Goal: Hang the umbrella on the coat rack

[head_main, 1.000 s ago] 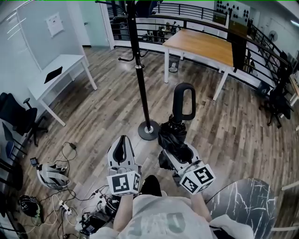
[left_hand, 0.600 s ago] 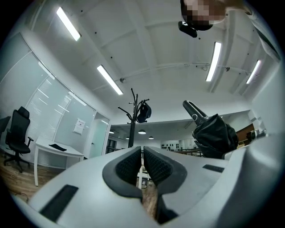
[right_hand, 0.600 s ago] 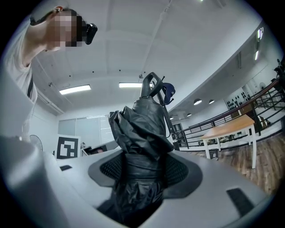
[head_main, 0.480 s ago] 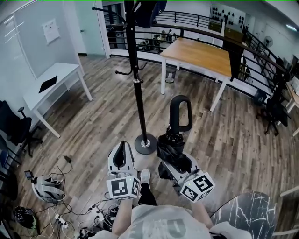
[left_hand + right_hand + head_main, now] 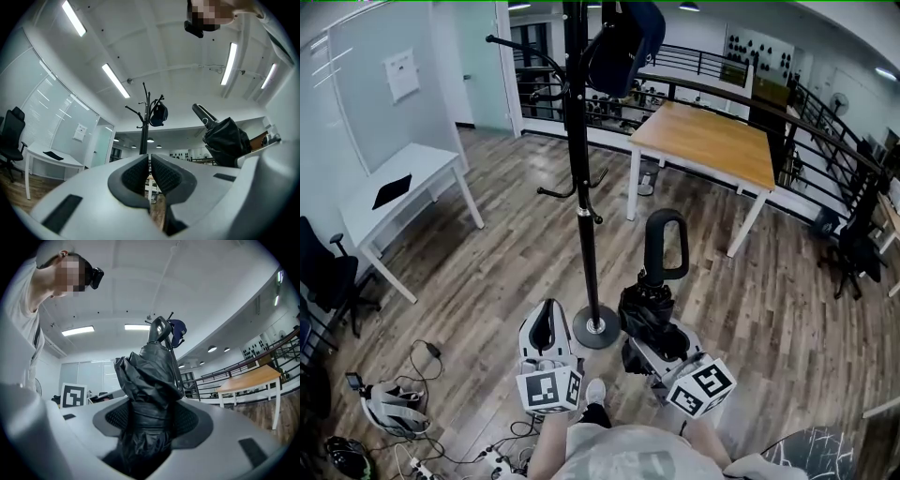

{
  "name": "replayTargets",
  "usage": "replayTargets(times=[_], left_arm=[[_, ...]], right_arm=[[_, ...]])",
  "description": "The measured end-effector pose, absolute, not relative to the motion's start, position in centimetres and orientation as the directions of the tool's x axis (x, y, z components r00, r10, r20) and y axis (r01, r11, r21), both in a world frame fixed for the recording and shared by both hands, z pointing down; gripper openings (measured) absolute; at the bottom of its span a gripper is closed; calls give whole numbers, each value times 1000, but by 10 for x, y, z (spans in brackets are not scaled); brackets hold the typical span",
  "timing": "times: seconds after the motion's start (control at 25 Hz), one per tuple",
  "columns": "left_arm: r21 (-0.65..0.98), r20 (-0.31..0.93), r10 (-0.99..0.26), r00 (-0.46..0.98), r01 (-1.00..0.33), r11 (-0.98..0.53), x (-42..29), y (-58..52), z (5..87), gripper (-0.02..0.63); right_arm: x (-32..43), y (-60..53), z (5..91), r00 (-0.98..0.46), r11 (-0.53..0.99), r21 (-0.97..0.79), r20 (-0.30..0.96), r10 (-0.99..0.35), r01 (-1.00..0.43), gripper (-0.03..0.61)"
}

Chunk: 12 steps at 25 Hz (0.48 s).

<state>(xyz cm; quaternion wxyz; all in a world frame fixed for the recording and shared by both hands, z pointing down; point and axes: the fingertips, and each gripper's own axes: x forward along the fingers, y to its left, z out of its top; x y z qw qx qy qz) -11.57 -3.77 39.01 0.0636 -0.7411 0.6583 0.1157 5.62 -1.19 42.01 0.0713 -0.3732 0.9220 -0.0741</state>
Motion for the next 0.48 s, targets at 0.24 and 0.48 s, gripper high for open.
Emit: replayTargets(times=[0.24,0.48], left_arm=[[36,-249,-960,131,-989,-144,-140,-119,380,40],[-6,-256,-950,180,-983,-185,-161,-191,367,40]], right_arm=[[29,-92,406,-703,705,-240,-110,-703,-667,268],[6,-162,392,-677,689,-267,-149,-720,-674,268]])
